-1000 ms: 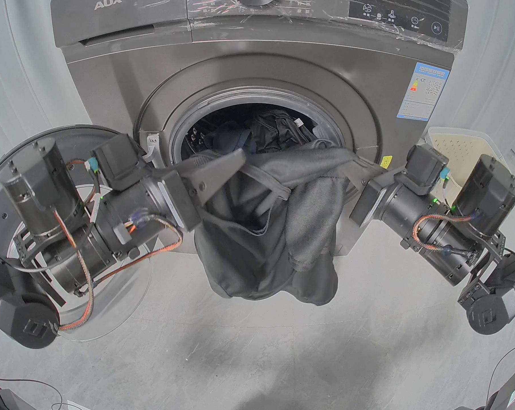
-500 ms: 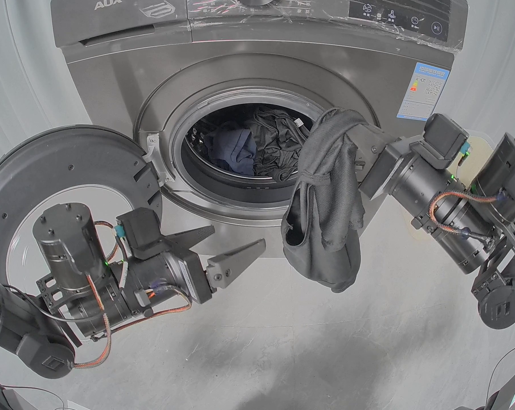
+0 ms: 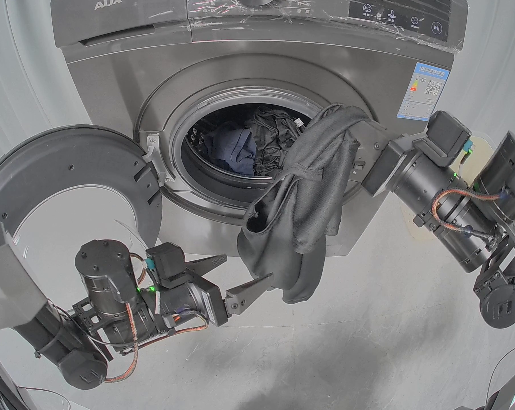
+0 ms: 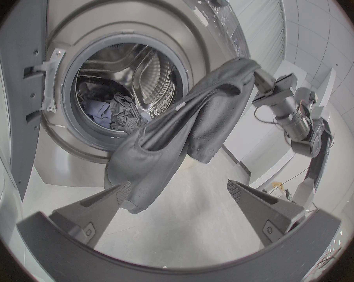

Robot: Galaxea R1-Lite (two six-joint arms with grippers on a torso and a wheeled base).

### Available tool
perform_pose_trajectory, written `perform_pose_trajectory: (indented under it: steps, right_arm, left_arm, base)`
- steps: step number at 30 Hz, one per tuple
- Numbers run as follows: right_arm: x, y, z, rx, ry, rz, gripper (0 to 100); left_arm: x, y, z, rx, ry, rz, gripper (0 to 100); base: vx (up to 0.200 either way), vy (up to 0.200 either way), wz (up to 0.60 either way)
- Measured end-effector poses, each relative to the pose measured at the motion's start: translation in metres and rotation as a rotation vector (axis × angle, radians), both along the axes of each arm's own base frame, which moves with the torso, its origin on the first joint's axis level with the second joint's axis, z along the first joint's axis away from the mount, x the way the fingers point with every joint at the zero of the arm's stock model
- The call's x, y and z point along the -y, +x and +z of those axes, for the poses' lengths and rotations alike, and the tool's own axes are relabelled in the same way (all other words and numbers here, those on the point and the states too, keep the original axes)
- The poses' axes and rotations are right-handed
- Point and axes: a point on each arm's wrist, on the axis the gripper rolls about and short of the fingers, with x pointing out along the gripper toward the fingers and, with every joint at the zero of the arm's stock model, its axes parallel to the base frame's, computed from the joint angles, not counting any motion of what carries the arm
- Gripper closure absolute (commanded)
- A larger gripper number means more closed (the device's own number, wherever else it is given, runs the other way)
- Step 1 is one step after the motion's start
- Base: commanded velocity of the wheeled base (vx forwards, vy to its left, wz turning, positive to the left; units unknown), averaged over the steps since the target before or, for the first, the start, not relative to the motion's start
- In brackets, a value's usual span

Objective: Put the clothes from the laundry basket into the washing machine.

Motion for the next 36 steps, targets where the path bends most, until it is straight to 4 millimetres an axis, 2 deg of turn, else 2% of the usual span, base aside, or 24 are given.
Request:
perform_pose_trajectory:
  steps: [6, 12, 20, 29, 36]
  right_arm:
    - [0.0, -0.001, -0.001, -0.002, -0.001, 0.001, 100]
    - [-0.002, -0.003, -0.001, -0.003, -0.003, 0.012, 100]
    - [-0.005, -0.006, -0.001, -0.004, -0.004, 0.028, 100]
    - [-0.007, -0.006, -0.002, -0.006, -0.006, 0.034, 100]
    - [-0.007, -0.007, -0.003, -0.008, -0.006, 0.034, 100]
  left_arm:
    - [-0.003, 0.021, -0.026, 0.009, 0.045, 0.048, 0]
    - [-0.007, 0.038, -0.041, -0.003, 0.073, 0.098, 0]
    - [-0.006, 0.054, -0.052, 0.0, 0.085, 0.121, 0]
    - [0.007, 0.061, -0.064, 0.0, 0.085, 0.086, 0]
    - [0.016, 0.078, -0.073, 0.017, 0.076, 0.09, 0]
  base:
    - [0.0, 0.0, 0.0]
    - [0.0, 0.0, 0.0]
    - [0.0, 0.0, 0.0]
    - [0.0, 0.0, 0.0]
    - [0.0, 0.0, 0.0]
